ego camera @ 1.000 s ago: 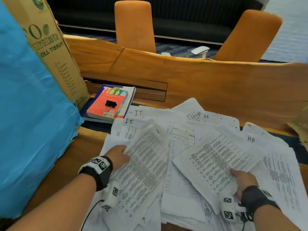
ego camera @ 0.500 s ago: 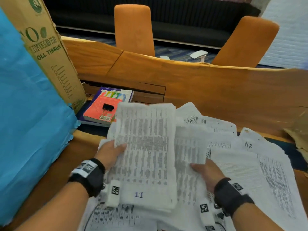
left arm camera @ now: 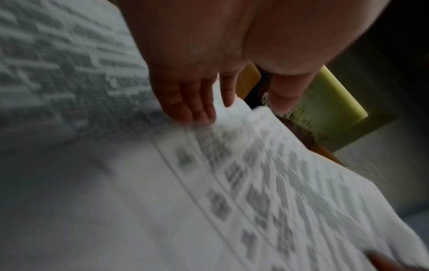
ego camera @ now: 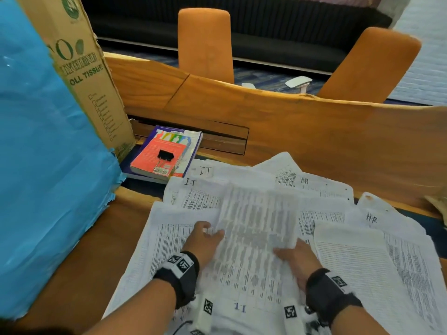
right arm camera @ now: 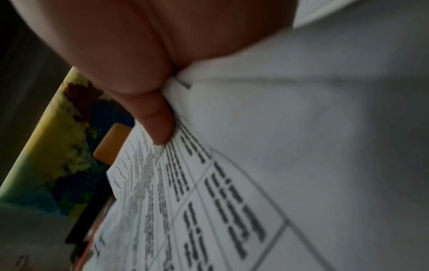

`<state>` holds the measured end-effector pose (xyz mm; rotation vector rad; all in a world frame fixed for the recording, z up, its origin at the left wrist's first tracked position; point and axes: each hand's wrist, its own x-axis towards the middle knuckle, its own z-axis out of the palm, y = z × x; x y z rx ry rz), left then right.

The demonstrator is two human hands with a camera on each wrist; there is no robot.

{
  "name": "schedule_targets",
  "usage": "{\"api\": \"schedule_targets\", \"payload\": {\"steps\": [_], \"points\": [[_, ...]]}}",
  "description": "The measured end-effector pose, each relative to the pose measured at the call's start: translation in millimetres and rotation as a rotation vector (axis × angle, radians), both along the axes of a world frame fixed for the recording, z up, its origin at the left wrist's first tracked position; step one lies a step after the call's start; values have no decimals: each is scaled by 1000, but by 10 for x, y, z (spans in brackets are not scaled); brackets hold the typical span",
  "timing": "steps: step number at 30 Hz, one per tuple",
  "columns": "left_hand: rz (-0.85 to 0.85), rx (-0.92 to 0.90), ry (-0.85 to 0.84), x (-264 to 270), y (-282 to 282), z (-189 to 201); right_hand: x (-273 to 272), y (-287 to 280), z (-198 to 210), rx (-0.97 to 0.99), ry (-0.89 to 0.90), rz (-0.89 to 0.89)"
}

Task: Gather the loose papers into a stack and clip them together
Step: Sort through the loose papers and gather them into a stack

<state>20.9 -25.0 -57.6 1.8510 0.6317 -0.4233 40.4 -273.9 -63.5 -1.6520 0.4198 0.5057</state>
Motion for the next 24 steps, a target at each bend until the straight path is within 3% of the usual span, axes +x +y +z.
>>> {"api": "schedule_targets", "payload": {"steps": [4,7,11,15,18,22,24], "points": [[297,180,-17,-158,598,-32,29,-512,121,70,-33,-206],[343,279,121,-340,908,-128,-45,-800,34,48,22,-286],[193,319,195,-306,918,-137,-186,-814,-99,-49,55,-298],[79,329,-2,-250,810,-48,-160,-838,-255,-77,87,-309],[108,432,-83,-303,903,8,-142,-860,-266,-62,98,-319],[101,442,88,-346,1002,48,-127,-857,-274,-62,100,-327],[85,459,96,-338,969,54,-116,-854,-276,-81,99,-326]]}}
